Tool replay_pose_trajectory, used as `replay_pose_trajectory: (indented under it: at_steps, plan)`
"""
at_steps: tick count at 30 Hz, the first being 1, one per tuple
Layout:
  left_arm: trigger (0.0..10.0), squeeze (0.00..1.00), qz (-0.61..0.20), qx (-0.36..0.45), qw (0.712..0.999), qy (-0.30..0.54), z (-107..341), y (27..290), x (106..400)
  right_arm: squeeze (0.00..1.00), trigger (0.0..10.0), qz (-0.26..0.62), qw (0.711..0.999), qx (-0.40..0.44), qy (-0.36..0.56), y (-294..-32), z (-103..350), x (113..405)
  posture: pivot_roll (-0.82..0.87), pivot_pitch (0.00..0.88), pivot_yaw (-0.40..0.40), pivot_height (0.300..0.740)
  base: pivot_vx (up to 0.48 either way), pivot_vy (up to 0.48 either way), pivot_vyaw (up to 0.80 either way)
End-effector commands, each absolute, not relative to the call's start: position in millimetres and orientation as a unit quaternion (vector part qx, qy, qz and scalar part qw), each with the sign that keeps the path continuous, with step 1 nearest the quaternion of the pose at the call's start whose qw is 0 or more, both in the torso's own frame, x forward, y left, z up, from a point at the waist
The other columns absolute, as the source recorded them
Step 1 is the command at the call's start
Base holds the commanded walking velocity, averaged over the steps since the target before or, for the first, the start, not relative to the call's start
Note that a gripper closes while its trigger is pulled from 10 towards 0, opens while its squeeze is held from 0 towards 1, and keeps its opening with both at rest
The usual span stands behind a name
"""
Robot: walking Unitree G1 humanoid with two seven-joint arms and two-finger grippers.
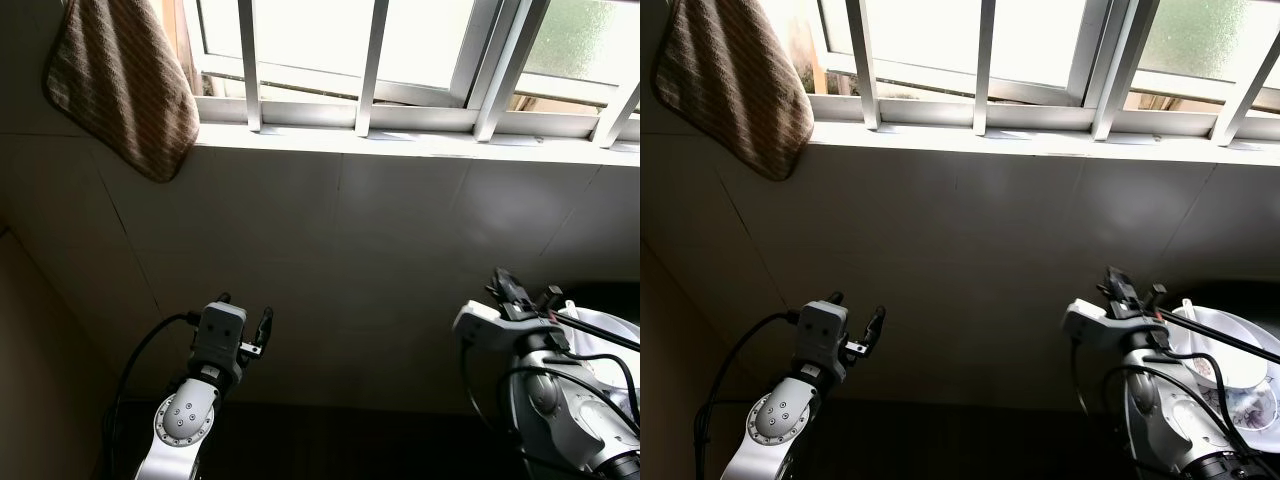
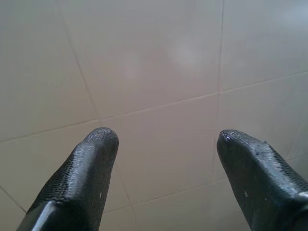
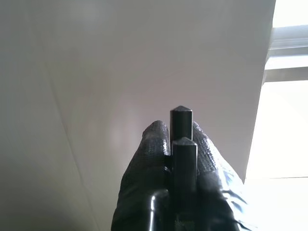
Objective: Kitchen organization
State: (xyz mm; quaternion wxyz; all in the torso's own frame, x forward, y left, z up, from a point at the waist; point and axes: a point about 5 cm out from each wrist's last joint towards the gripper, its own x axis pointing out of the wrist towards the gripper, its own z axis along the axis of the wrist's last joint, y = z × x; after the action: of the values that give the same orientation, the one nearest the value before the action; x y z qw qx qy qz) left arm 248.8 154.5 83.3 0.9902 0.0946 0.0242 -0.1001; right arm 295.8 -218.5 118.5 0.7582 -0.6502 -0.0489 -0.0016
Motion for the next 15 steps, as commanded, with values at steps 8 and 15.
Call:
replay_pose_trajectory:
  at_steps: [8,15]
  plan:
    - [10.0,0.0,-0.095,0.085,0.991,0.027,83,156,249,0.0,0.0,0.056,0.86,-0.505,-0.038,-160,129,299,0.04,0.0,-0.054,0.74,0.0,0.0,0.0]
    - [10.0,0.0,-0.089,0.074,0.993,0.028,83,158,248,0.0,0.0,0.084,0.85,-0.515,-0.065,-141,143,300,0.04,0.0,-0.057,0.74,0.0,0.0,0.0]
